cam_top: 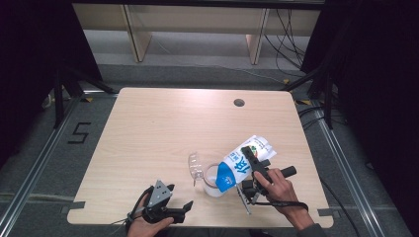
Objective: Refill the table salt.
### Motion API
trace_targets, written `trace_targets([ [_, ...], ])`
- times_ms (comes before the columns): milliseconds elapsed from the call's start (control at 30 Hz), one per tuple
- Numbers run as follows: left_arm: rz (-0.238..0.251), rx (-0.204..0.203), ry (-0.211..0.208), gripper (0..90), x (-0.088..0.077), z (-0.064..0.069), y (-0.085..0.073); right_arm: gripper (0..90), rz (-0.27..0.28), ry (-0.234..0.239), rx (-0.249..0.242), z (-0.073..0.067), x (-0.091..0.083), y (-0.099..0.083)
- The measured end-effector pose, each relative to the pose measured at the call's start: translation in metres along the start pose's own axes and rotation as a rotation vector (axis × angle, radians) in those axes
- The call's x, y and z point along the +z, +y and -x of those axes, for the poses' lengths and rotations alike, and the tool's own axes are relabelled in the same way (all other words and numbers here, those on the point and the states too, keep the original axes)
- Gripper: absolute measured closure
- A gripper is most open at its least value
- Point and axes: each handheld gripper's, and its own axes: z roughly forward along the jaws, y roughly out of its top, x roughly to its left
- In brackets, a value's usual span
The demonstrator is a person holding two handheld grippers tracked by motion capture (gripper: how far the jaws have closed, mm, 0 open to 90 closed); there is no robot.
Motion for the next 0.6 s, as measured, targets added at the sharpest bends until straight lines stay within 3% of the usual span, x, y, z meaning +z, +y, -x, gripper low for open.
trace_targets([
  [33, 0.000, 0.002, 0.000, 15.6, 0.0000, 0.0000, 0.0000, 57.2, -0.016, 0.010, 0.013, -0.0014, -0.0008, 0.0003],
  [133, -0.001, -0.003, -0.001, 15.6, -0.0001, 0.0002, -0.0001, 57.3, -0.026, 0.013, -0.027, 0.0012, -0.0018, -0.0007],
  [233, -0.001, -0.004, -0.001, 15.6, -0.0002, 0.0003, -0.0001, 57.4, -0.010, 0.005, -0.034, 0.0021, -0.0007, -0.0003],
  [333, -0.001, -0.003, -0.001, 15.6, -0.0002, 0.0003, -0.0001, 57.4, -0.040, 0.024, -0.045, 0.0011, -0.0022, -0.0010],
  [400, -0.001, -0.004, -0.001, 15.6, -0.0001, 0.0003, -0.0001, 57.5, -0.019, -0.006, -0.008, -0.0013, -0.0011, -0.0006],
  [433, -0.001, -0.004, -0.001, 15.6, -0.0001, 0.0002, -0.0001, 57.5, -0.012, -0.006, -0.027, 0.0006, -0.0005, -0.0003],
  [467, 0.000, -0.004, -0.001, 15.6, -0.0001, 0.0002, -0.0001, 57.6, -0.009, -0.015, -0.078, 0.0048, -0.0011, 0.0000],
  [500, 0.000, -0.004, -0.001, 15.6, -0.0001, 0.0003, -0.0001, 57.7, -0.007, 0.006, -0.108, 0.0061, -0.0005, -0.0006],
  [533, -0.001, -0.003, -0.001, 15.6, -0.0001, 0.0002, -0.0001, 57.9, -0.007, 0.006, -0.110, 0.0059, -0.0004, -0.0008],
  [600, -0.001, -0.003, -0.001, 15.6, -0.0001, 0.0003, -0.0001, 58.0, -0.022, 0.005, -0.061, 0.0030, -0.0013, -0.0008],
])
